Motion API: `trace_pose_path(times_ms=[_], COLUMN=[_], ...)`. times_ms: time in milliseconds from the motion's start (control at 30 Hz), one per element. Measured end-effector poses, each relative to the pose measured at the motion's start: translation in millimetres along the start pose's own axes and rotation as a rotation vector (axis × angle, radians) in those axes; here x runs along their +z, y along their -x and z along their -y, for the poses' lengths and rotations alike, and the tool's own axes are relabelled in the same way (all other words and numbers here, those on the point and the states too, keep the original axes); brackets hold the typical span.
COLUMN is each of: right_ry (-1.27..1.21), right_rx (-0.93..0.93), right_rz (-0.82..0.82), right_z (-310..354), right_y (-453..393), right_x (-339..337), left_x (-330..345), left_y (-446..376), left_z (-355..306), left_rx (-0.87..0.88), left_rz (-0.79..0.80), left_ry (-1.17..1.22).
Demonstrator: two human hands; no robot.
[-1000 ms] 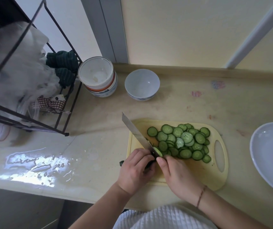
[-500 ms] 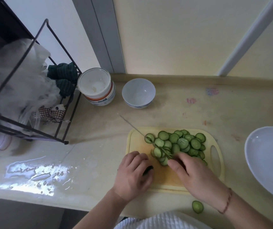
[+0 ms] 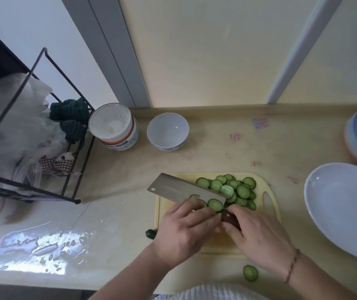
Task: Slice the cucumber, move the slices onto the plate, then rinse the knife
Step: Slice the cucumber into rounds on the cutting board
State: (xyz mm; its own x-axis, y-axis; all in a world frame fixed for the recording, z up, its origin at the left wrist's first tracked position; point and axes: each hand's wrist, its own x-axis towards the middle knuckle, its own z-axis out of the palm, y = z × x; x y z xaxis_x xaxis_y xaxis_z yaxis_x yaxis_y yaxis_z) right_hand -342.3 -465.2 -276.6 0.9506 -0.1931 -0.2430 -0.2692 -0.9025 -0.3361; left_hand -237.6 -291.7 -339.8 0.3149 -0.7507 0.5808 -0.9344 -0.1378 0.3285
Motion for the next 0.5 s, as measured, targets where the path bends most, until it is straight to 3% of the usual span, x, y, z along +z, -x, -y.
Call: trace_pose_path(times_ms=[133,300,500], right_ry=[0.032,0.088,0.096], right_rx=[-0.004,-0.007,-0.018], right_rz=[-0.001,0.039,0.036], right_z=[-5.9,-10.9,-12.6], right_y=[2.1,9.0,13.0], right_x=[1.1,1.5,1.4], left_x=[1.0,-4.4,7.8], left_y=[-9.8,-31.6,-54.3], left_z=[6.4,10.6,14.5], left_rx=[-0.14,-0.347,-0.457], left_rz=[0.104,0.371,0.421], left_ry=[0.104,0.353,0.351])
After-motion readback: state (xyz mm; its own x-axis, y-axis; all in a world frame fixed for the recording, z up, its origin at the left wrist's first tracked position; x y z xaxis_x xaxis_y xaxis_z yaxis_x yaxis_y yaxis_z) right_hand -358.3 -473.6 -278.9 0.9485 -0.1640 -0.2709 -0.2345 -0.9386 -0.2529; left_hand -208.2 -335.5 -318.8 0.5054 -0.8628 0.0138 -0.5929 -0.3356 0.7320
